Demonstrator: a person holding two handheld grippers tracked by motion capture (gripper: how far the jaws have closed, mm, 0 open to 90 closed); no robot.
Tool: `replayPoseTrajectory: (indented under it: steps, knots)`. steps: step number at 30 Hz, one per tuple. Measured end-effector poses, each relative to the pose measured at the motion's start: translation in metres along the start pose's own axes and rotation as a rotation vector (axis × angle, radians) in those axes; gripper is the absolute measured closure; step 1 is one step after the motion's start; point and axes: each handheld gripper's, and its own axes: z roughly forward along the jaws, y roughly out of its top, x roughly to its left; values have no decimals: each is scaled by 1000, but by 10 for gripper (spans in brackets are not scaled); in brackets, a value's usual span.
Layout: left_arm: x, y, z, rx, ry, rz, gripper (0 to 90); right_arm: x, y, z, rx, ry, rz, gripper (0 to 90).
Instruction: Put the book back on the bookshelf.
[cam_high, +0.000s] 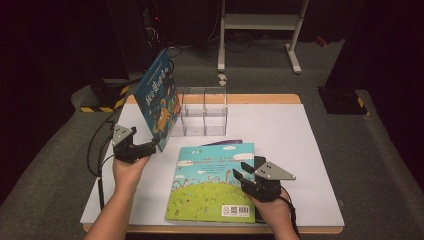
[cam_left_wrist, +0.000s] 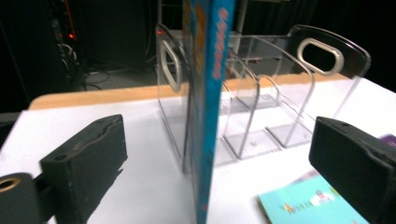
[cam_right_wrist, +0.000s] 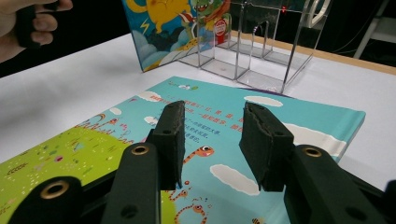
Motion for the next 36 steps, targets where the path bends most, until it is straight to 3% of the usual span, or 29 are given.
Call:
replayPoseTrajectory:
  steps: [10, 14, 18, 22, 25, 28, 32, 36]
  knots:
    - [-20, -27, -14, 66, -128, 14, 31, -1, -2, 1, 13, -6, 1, 588]
    - [-30, -42, -11, 141, -167, 27, 38, -1, -2, 0, 16, -11, -1, 587]
    - [-40, -61, -3, 257, -228, 26, 46, -3, -3, 0, 22, -17, -1, 586]
    - [-47, -80, 3, 345, -203, 118, 46, -5, -5, -1, 23, -24, 0, 584]
    - [-44, -90, 3, 389, -203, 119, 44, -7, -6, -2, 26, -34, 2, 583]
    - [-42, -92, -1, 369, -223, 99, 45, -10, -8, -2, 37, -44, 6, 577]
    - [-42, -96, -3, 367, -289, 90, 65, -16, -11, -1, 63, -48, 28, 537]
    - [-45, -95, -8, 345, -327, 74, 94, -19, -13, -3, 88, -70, 33, 481]
